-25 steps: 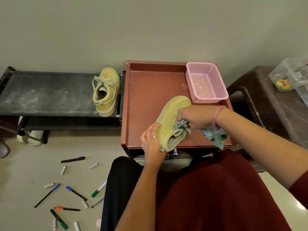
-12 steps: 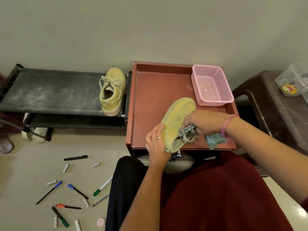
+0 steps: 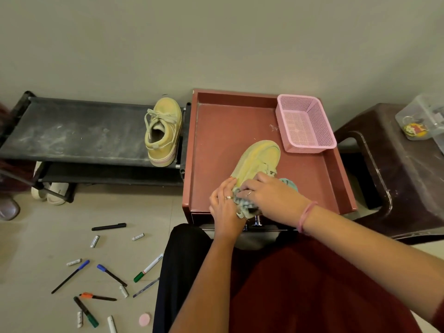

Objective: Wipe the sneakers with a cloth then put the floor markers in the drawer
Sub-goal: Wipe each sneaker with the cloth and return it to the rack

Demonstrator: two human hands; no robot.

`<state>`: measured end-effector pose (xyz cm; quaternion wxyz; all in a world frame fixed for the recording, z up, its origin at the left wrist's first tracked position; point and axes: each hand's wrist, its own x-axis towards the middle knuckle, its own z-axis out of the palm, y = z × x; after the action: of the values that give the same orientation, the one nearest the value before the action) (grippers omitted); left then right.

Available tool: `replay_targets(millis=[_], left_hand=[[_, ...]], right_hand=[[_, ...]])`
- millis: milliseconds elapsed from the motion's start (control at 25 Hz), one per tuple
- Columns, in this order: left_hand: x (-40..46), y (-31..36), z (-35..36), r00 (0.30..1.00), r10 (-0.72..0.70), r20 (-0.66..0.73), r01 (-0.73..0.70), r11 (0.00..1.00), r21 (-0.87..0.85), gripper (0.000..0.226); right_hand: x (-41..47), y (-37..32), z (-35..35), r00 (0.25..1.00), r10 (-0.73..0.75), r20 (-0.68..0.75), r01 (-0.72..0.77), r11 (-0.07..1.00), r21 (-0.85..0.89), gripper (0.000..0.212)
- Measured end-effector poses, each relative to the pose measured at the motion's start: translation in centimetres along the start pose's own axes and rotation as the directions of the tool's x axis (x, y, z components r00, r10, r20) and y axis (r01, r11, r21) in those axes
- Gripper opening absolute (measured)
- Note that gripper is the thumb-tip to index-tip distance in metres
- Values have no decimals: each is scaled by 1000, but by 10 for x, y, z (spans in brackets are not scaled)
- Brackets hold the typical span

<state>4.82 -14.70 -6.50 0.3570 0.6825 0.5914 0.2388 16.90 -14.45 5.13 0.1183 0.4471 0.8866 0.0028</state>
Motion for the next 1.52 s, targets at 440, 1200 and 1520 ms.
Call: replay_targets(millis=[440,1200,1520], left_hand=[[0,1,-4,999,-42,12,43,997,-63,78],[1,5,-6,998,-65,25,66,997,-40,78],[0,5,-9,998,-60,22,61,997,-47,77]], right_hand=[[-1,12,10,993,-8,-115,18,996,89,39],[23,4,19,878,478,-33,-460,860,223,43],[23,-29,19,847,529,45,-531,841,108,40]])
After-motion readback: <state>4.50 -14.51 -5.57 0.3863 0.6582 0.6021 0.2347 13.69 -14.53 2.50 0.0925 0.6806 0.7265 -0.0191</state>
